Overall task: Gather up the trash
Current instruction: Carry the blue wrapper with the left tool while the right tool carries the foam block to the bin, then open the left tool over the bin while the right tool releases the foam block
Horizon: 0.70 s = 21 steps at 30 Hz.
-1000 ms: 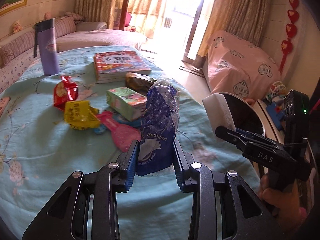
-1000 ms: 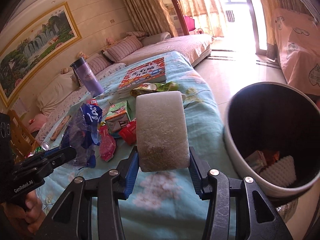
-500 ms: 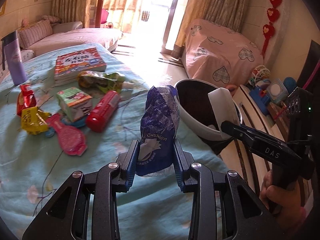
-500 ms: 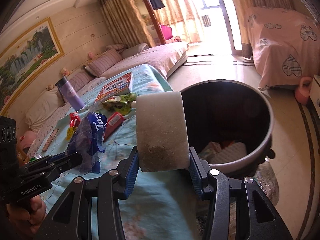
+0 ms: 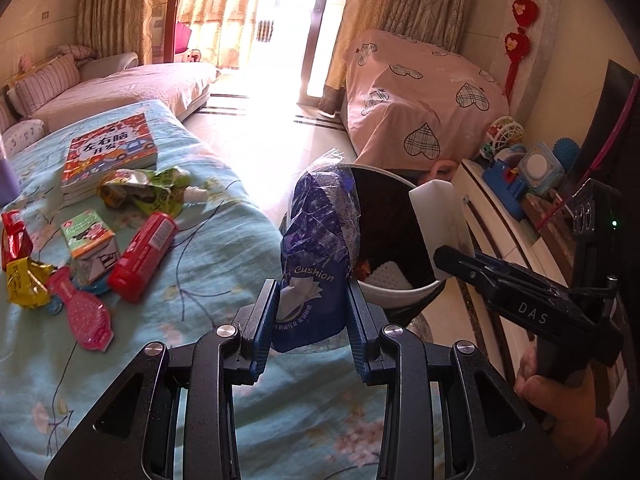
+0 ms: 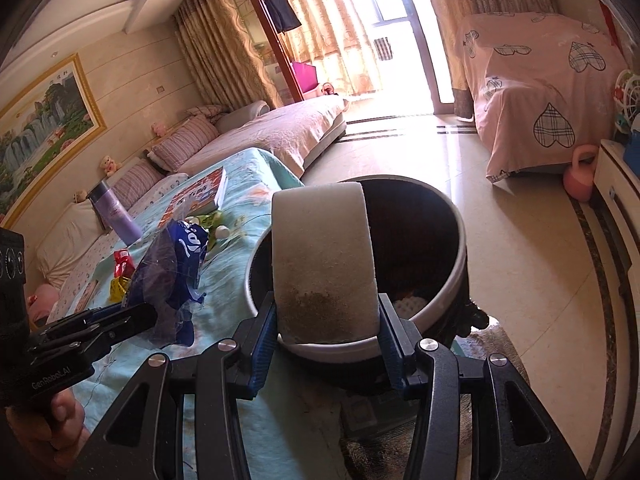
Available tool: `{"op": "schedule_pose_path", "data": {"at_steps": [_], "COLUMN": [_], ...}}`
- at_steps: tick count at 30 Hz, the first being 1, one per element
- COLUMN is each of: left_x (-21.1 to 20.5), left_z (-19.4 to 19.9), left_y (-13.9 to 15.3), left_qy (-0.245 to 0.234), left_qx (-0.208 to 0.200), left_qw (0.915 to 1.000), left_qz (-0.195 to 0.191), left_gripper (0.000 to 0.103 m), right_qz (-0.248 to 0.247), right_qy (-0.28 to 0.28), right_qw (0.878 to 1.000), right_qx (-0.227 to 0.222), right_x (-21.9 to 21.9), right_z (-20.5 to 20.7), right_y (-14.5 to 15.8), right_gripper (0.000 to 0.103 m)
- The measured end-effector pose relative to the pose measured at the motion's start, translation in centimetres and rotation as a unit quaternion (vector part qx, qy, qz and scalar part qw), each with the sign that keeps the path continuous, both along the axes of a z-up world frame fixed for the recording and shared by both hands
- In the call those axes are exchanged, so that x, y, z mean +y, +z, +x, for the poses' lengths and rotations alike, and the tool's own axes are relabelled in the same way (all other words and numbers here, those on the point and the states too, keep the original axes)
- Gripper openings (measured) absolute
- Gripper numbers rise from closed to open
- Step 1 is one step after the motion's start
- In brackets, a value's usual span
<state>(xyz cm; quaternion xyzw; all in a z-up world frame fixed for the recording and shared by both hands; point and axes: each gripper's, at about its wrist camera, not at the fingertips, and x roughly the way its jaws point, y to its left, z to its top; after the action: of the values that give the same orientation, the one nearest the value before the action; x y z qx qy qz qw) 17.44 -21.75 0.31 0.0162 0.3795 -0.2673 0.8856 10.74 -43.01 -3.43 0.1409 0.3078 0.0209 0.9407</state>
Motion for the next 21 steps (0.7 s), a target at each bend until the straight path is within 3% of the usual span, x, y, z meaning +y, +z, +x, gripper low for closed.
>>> {"op": "schedule_pose_path", "data": {"at_steps": [21], "left_x": [-4.9], "left_z": [3.7], "left_y": [-0.8], "left_qy": [-0.025], "left_qx": [0.027], "left_qw": [0.9993], "left_qz": [0.001], "left_gripper": [0.034], "right_qz": [-0.021], "right_qy": [-0.007], "right_qw": [1.000], "right_qx": [0.018], "right_x": [-2.7], "right_z": [2.5], "right_y": [-0.1], "right_gripper": [0.048]}}
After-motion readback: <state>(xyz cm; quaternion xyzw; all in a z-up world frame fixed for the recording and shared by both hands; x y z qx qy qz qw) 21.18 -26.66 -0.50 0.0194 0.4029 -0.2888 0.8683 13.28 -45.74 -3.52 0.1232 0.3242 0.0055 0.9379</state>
